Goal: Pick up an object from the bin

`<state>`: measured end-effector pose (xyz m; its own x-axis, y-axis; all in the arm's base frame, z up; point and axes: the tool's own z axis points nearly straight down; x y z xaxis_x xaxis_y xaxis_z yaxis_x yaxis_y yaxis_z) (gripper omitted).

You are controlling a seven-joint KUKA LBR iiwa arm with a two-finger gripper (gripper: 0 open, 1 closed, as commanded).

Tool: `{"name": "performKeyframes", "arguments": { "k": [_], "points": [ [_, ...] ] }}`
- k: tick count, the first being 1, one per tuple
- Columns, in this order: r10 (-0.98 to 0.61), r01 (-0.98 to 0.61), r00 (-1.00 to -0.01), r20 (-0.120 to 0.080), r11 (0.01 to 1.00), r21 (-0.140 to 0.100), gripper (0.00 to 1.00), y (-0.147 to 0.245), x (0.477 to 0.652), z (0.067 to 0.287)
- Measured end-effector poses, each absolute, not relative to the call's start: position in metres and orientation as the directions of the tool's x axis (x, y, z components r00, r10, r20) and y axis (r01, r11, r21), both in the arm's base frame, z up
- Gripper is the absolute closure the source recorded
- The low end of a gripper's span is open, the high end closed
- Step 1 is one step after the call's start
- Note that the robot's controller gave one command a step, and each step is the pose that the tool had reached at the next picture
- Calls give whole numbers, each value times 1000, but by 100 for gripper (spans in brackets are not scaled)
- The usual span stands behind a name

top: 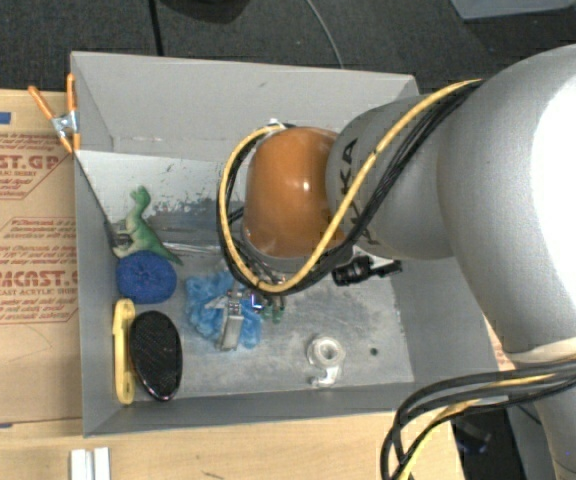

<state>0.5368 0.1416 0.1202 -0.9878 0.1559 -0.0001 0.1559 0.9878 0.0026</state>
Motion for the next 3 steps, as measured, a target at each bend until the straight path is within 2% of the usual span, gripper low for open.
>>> {"name": "performKeyframes", "arguments": {
  "k": [1,3],
  "points": [
    [248,248,-969,0,969,5,100,123,551,83],
    [249,249,-968,0,968,5,100,123,552,83]
  ]
}}
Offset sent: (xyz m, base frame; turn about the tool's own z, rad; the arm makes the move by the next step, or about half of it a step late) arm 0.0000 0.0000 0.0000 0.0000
